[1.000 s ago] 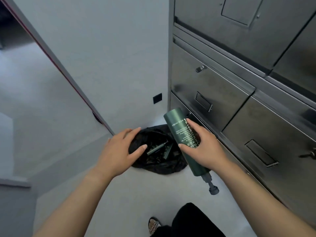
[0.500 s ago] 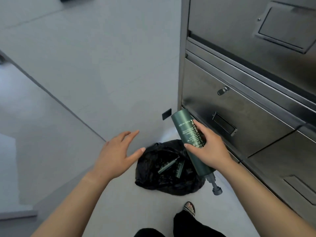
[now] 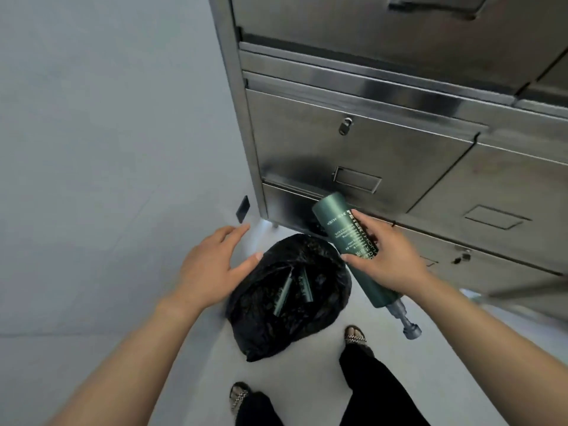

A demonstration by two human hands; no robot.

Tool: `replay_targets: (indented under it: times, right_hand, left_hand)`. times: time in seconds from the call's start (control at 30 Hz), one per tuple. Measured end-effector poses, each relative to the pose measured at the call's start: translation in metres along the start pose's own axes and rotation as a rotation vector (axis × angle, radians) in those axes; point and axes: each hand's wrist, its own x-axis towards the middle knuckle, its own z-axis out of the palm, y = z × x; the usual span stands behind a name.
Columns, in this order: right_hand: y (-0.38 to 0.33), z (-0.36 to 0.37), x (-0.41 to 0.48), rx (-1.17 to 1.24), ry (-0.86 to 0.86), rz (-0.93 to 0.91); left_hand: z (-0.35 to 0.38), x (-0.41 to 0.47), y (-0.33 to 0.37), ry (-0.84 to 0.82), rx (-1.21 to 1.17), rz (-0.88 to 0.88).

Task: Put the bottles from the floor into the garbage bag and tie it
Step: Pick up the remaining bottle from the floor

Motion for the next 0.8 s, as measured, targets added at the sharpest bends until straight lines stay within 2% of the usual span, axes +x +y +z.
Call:
replay_targets:
  times: [0.13, 0.33, 0.53, 0.7, 0.8]
  right_hand:
    - [0.004, 0.029, -0.02, 0.071, 0.09, 0.141]
    - [0.058, 0.102, -0.022, 0.153, 0.058, 0.221]
    - [0.156, 0.23, -0.006, 0.16, -0.015, 0.229]
    - [0.258, 0.366, 0.005, 0.234, -0.098, 0.229]
    - [0.318, 0.449, 0.016, 0.238, -0.163, 0.205]
  left_hand:
    - [0.013, 0.008, -0.03, -0.069, 0.045, 0.086]
    - [0.094, 0.037, -0.06, -0.115, 0.012, 0.092]
    - [0.256, 0.086, -0.107, -0.17, -0.033, 0.078]
    - [0.408, 0.123, -0.172, -0.077, -0.087, 0.034]
    - [0.497, 0.135, -0.21, -0.089, -0.076, 0.051]
